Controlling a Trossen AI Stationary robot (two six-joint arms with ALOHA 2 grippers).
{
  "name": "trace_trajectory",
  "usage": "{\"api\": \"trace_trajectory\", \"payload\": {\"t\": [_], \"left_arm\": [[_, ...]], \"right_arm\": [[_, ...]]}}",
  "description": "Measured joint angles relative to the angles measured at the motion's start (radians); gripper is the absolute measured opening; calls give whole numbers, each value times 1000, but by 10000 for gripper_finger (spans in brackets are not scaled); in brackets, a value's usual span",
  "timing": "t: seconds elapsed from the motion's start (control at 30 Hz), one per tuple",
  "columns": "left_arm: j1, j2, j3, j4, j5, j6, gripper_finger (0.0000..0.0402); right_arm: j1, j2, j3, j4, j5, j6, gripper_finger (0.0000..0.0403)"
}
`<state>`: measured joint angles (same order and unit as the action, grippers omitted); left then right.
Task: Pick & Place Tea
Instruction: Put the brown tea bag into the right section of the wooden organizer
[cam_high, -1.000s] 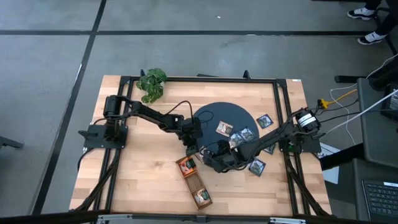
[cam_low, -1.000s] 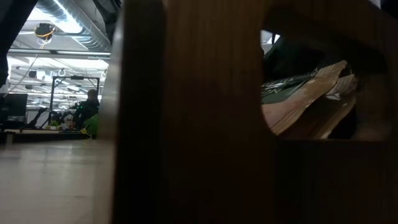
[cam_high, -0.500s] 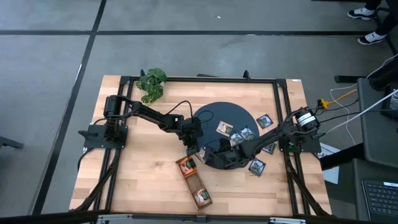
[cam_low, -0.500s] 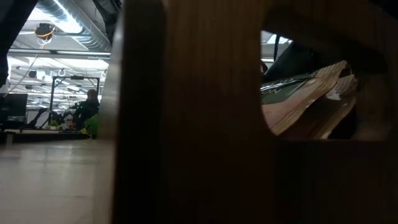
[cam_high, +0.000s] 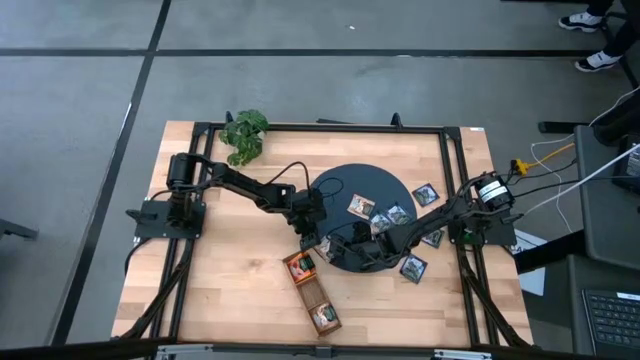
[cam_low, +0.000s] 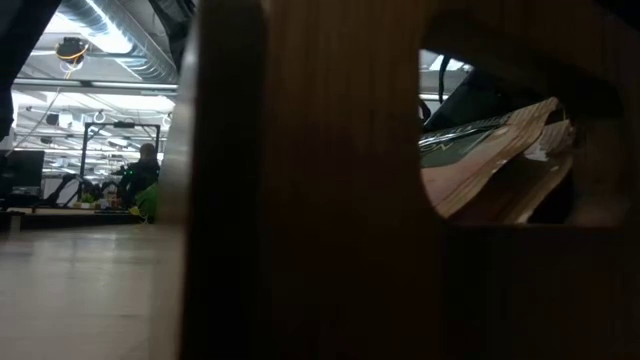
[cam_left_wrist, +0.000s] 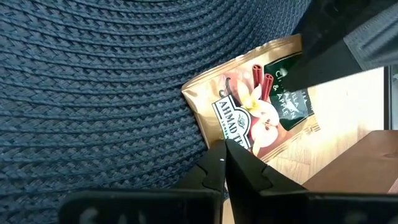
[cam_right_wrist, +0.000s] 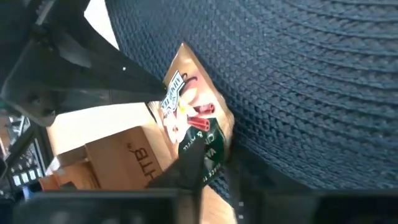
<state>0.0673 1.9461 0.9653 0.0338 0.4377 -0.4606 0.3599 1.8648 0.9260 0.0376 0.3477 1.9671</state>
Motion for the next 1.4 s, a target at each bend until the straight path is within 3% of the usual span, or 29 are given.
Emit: {"api": "trace_trajectory", "payload": {"t": [0.1, 0.47, 0.77, 1.1, 1.23, 1.4], "left_arm": [[0, 0, 0, 12, 7, 2, 5], [10, -24, -5, -3, 75, 11, 12], [13, -198, -5, -115, 89, 81, 10], [7, -360, -2, -322, 46, 185, 9], [-2, -395, -2, -400, 30, 225, 10], [-27, -409, -1, -457, -10, 239, 12]], "right_arm": [[0, 0, 0, -4, 2, -17, 11], [0, 0, 0, -3, 5, -55, 6], [0, -67, 2, -23, -2, -145, 3], [1, -244, 2, -20, -74, -270, 3], [0, -306, 12, -20, -151, -297, 3], [1, -320, 72, -20, -355, -323, 2]]}}
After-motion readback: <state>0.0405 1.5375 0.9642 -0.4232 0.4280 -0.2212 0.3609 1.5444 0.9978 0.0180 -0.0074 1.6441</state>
